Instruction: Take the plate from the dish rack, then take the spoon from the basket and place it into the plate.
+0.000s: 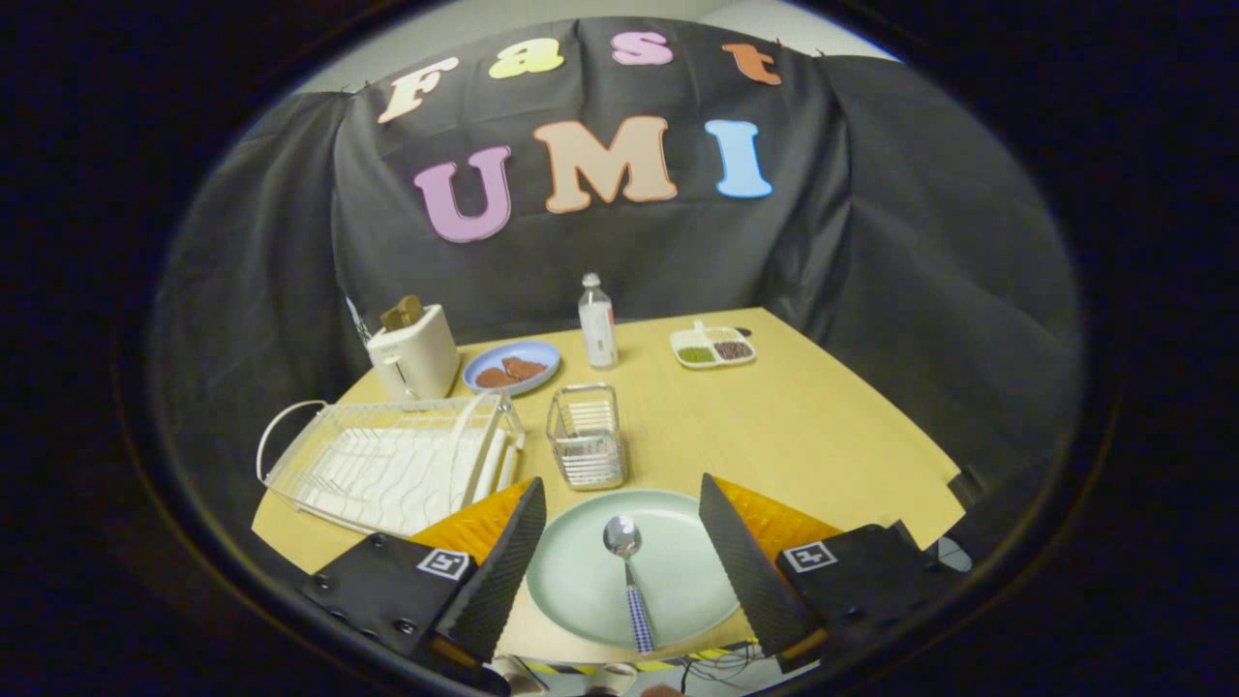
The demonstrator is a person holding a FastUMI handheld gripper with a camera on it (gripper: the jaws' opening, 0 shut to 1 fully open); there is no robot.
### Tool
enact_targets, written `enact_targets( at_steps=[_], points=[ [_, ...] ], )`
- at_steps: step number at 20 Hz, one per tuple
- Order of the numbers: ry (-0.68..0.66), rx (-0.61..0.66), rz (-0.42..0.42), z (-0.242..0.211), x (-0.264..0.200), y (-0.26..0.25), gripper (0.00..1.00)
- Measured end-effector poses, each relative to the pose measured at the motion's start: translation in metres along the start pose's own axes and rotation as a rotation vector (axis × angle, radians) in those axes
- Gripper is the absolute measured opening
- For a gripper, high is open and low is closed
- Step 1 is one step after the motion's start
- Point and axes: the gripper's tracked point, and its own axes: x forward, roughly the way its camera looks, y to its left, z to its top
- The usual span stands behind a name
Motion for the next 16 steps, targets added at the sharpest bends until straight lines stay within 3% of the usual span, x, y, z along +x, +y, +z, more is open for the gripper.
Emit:
enact_targets(
  at_steps=[4,7,16],
  points=[
    [-0.164,-0.043,0.066,0.065,-0.016,0.030,1.00],
    [-0.270,-0.066,0.066,0.106,-0.027,0.040,1.00],
    [-0.413,-0.028,0.092,0.170,-0.045,0.056,1.00]
  ],
)
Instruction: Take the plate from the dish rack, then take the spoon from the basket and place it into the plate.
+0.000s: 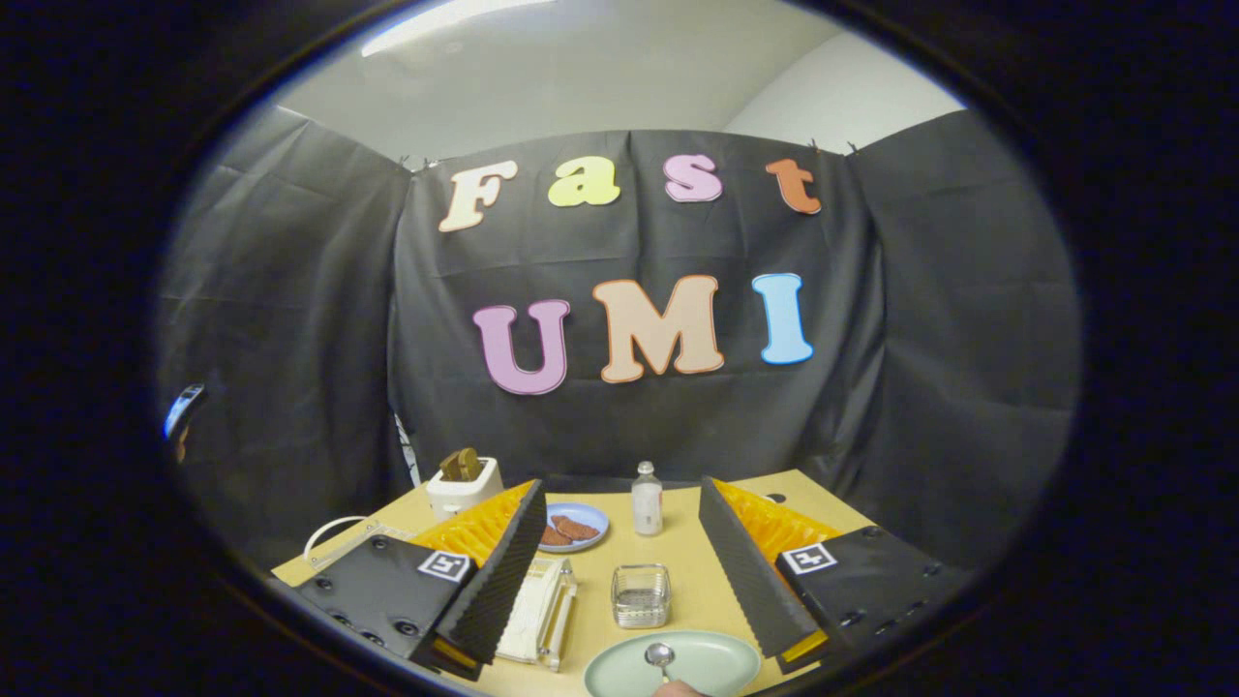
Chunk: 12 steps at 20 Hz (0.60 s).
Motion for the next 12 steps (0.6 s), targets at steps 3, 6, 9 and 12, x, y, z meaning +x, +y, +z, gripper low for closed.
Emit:
enact_targets(
  at_steps=[3,6,9,12],
  points=[
    [-0.006,-0.004,-0.007,0.001,0.001,-0.001,0.99],
    [-0.013,0.009,-0.017,0.003,0.001,-0.003,0.99],
    [-0.018,0.009,-0.021,0.006,0.001,-0.005,0.99],
    [-0.022,0.030,-0.019,0.012,0.002,-0.003,0.99]
  ],
)
